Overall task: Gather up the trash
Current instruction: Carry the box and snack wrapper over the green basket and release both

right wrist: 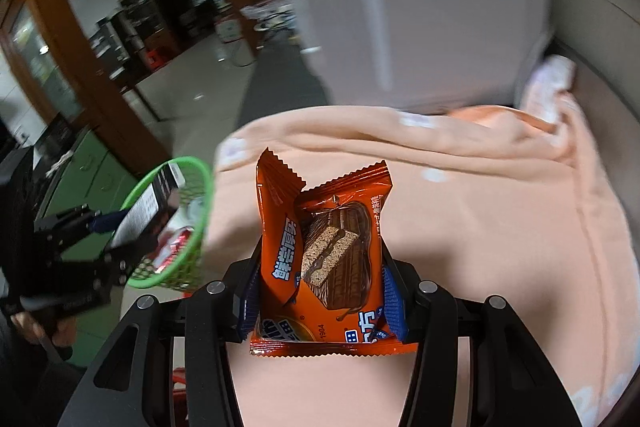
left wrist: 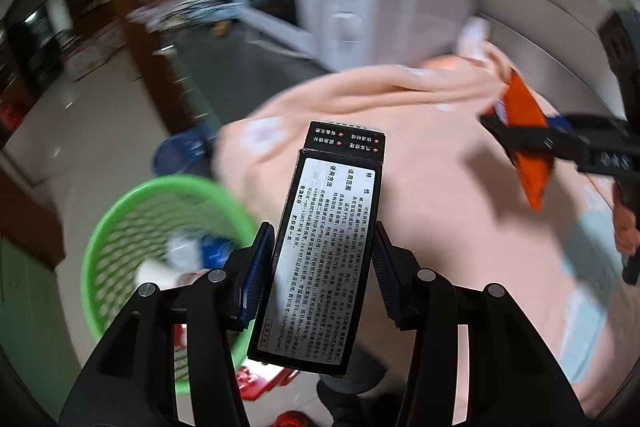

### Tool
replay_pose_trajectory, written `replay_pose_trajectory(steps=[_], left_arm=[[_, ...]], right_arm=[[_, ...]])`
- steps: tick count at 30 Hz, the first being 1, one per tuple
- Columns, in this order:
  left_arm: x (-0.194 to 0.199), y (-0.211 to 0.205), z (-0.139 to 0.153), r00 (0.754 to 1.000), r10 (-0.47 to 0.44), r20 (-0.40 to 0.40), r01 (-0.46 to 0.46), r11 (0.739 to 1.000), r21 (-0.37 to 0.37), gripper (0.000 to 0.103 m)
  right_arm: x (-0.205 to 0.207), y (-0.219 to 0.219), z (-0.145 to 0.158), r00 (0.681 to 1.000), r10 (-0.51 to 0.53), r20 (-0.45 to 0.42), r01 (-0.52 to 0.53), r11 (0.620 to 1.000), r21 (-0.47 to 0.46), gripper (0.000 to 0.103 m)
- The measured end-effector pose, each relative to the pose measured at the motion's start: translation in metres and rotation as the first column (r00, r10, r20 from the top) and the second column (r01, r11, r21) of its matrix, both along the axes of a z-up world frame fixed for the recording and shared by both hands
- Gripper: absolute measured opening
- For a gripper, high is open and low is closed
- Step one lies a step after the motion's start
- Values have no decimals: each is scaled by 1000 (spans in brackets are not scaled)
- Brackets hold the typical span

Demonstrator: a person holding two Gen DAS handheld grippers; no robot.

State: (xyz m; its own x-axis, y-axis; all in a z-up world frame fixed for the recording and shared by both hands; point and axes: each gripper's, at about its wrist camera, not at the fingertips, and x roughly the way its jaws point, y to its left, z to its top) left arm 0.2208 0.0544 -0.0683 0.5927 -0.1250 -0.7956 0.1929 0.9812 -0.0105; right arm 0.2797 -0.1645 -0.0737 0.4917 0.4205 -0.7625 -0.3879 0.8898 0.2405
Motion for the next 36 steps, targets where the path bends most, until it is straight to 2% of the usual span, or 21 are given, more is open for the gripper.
replay_pose_trajectory(steps=[5,10,20,21,25,27,29,36], left_arm=[[-1,59,-3,989,148,-13,-147,989,25,48],[2,118,-11,956,291,-38,-289,956,40,48],[1,173,-23,905,419,-70,-417,908,42,49],[0,177,-24,900,429,-74,-427,903,41,49],[-3,184,-26,885,458,-78,-456,889,45,51],[-5,186,-25,883,463,-74,-462,886,37,52],[-8,186,-23,879,472,-66,-470,882,41,66],[-21,174,-8,884,466,-27,-465,885,24,72]], right_arm=[[3,62,-3,994,104,-13,-103,994,35,48],[6,122,-8,980,196,-29,-193,979,67,48],[16,217,-35,960,273,-60,-267,959,95,48],[18,222,-38,960,274,-65,-267,959,97,49],[21,231,-45,956,284,-69,-273,953,129,67],[21,234,-44,956,286,-65,-276,952,132,68],[19,234,-42,956,288,-61,-278,952,132,70],[5,214,-27,963,270,-20,-267,960,89,78]])
